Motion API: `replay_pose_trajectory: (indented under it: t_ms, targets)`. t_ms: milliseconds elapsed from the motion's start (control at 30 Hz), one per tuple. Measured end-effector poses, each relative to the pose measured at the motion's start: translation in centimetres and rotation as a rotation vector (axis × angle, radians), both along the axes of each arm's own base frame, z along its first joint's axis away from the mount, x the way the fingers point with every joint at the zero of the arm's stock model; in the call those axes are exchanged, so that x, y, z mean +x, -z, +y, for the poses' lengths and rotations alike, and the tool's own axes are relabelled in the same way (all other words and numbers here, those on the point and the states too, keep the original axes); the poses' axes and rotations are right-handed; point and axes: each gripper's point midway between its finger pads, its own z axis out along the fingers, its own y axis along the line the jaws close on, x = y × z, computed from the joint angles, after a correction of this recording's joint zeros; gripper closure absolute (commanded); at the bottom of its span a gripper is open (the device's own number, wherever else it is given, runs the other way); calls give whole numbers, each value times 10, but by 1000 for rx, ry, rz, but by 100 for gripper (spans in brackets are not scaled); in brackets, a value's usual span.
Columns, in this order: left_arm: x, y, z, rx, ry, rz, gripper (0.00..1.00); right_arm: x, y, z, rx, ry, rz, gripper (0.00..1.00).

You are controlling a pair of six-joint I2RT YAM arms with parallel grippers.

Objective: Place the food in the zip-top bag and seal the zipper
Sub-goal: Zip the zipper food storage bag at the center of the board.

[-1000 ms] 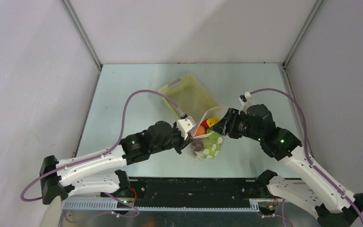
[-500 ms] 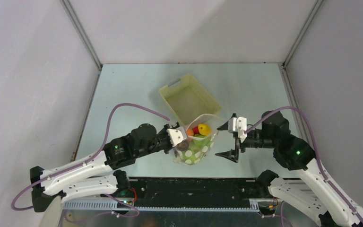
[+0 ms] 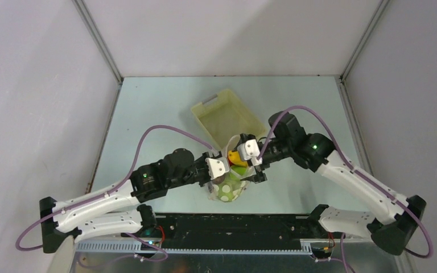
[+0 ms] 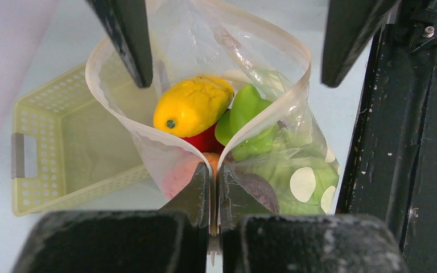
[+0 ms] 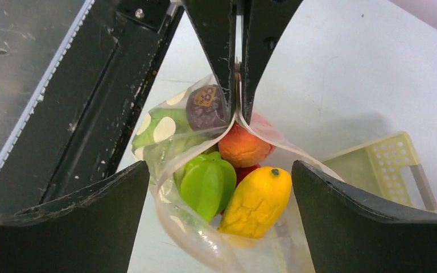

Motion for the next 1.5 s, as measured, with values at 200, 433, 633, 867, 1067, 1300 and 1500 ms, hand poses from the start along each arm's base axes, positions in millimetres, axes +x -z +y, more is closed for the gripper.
replay_pose_trajectory:
  t_ms: [200,433,633,867,1067,1300,1500]
  targets:
    - [-2,0,1,-1,7,4,100,11,15,12,-46,-55,-12,1]
    - [-9,-11,14,-50,9,-20,100,16,6,20,-17,-72,-53,1]
    - [-14,-18,20,-77,22,-29,100,21,7,15,-29,-53,-61,1]
    - [-16,-18,21,-74,34,-32,100,28,16,4,-69,-16,-37,1]
    - [-17,-18,21,-70,44,-38,100,42,23,2,-86,33,-6,1]
    - [-19,-18,20,-72,54,-36,100,52,27,-6,-105,81,3,1]
    - [-19,-17,20,-69,58,-40,100,64,34,-22,-142,144,24,1]
